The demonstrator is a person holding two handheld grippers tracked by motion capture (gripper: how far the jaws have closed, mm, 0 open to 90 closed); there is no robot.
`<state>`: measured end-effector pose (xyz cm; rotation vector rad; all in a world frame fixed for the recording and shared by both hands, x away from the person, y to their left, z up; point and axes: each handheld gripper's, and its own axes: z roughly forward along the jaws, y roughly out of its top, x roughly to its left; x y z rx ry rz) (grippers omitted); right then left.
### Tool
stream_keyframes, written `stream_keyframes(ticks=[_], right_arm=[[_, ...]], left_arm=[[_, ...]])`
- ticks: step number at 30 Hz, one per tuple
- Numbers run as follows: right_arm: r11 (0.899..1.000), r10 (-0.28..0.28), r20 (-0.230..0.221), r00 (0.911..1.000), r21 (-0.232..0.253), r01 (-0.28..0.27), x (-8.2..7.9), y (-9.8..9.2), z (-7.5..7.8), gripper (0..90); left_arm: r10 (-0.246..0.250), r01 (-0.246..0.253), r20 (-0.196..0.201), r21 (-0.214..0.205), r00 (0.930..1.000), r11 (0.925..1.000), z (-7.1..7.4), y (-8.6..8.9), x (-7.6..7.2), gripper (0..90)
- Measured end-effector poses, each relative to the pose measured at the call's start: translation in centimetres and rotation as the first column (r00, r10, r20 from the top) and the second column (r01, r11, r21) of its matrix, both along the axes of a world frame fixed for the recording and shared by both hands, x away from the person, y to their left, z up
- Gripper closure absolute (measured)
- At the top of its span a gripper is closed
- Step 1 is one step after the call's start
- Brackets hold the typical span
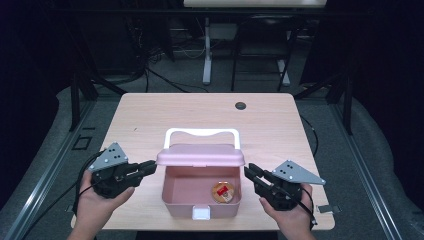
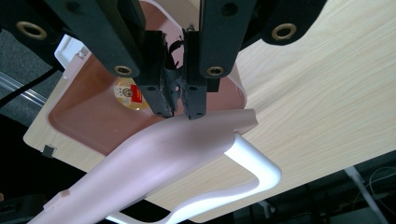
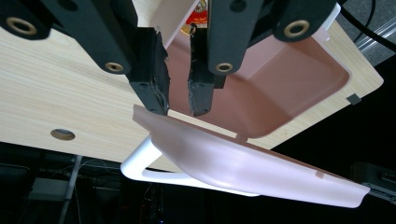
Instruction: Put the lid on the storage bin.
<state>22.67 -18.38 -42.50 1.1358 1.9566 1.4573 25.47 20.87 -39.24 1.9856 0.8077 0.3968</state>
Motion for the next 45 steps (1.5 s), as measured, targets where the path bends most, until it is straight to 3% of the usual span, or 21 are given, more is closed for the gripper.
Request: stream_keyframes(ticks=[30, 45], right_arm=[[0.997, -0.073, -0.031, 0.9968, 0.007, 0.074, 0.9, -1.8, -1.3, 74.2], [0.996, -0.08, -0.046, 0.9957, 0.028, 0.081, 1.1, -2.1, -2.0, 73.9]], left_arm=[[-0.028, 0.028, -0.032, -0.007, 0.9991, 0.9996, -1.6, 0.4, -1.1, 83.3], [-0.029, 0.028, -0.046, -0.004, 0.9985, 0.9996, -3.0, 0.4, -2.0, 83.8]])
